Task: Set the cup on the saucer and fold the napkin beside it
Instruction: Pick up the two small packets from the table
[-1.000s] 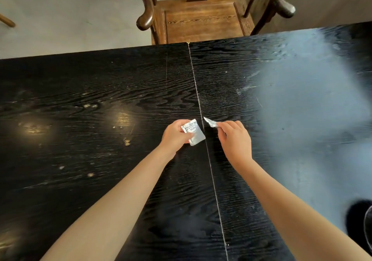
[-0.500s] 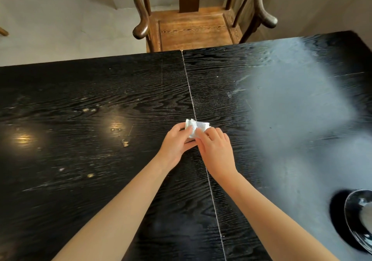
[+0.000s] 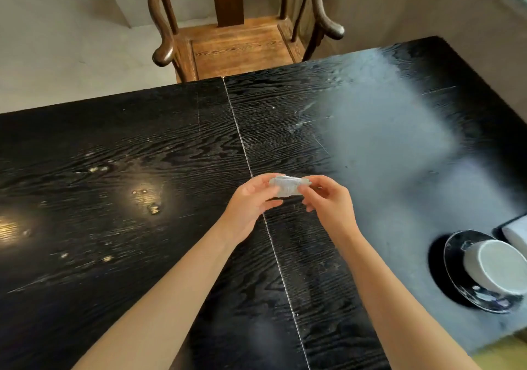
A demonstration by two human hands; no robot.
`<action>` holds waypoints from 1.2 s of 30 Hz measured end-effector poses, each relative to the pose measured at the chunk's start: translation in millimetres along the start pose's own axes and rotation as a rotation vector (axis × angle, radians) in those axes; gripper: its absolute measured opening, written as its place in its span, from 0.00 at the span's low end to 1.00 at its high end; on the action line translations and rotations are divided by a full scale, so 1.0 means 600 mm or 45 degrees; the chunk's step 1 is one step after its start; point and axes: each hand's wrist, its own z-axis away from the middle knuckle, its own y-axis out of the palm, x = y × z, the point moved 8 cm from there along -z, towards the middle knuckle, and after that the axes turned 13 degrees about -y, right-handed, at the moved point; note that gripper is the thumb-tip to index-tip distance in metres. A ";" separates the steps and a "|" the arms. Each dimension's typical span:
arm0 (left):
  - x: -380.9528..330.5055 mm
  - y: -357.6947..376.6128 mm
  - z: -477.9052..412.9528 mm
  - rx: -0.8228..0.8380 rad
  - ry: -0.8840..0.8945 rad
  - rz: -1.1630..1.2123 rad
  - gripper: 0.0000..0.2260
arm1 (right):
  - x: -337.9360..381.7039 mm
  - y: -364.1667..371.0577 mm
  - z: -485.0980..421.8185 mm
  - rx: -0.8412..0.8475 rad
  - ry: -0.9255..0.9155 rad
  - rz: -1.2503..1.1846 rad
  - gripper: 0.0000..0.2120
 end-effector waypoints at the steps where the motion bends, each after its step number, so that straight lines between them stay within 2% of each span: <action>1: 0.004 0.017 0.004 0.073 -0.048 0.090 0.10 | 0.005 -0.015 0.004 0.007 -0.018 -0.045 0.10; 4: 0.024 0.065 0.015 0.214 -0.322 0.285 0.19 | 0.023 -0.057 0.021 0.113 -0.131 -0.048 0.11; 6: 0.039 0.102 0.024 0.276 -0.443 0.106 0.23 | 0.036 -0.084 0.035 0.210 -0.238 -0.019 0.10; 9: 0.056 0.159 0.033 0.338 -0.422 -0.206 0.14 | 0.041 -0.129 0.057 0.293 -0.356 0.012 0.06; 11: 0.065 0.194 0.036 0.305 -0.400 -0.235 0.11 | 0.025 -0.166 0.072 0.246 -0.290 -0.011 0.07; 16: 0.092 0.270 0.042 0.018 -0.307 -0.134 0.13 | -0.021 -0.254 0.133 -0.103 0.097 -0.262 0.09; 18: 0.102 0.307 0.050 -0.026 -0.274 -0.074 0.13 | -0.024 -0.274 0.160 -0.105 0.117 -0.197 0.08; 21: 0.115 0.358 0.061 -0.020 -0.243 -0.079 0.12 | -0.020 -0.311 0.180 -0.088 -0.009 0.045 0.06; 24: 0.131 0.397 0.063 -0.025 -0.232 -0.285 0.12 | -0.026 -0.360 0.187 -0.143 -0.045 0.170 0.12; 27: 0.143 0.420 0.054 -0.063 -0.205 -0.540 0.12 | -0.041 -0.394 0.199 -0.080 -0.023 0.170 0.15; 30: 0.163 0.435 0.042 -0.073 -0.156 -0.704 0.11 | -0.067 -0.410 0.219 0.038 0.029 0.182 0.14; 33: 0.219 0.438 0.022 -0.092 -0.258 -0.809 0.11 | -0.118 -0.420 0.256 0.028 0.163 0.313 0.11; 36: 0.286 0.431 0.005 -0.173 -0.431 -0.766 0.11 | -0.166 -0.416 0.306 0.007 0.244 0.578 0.26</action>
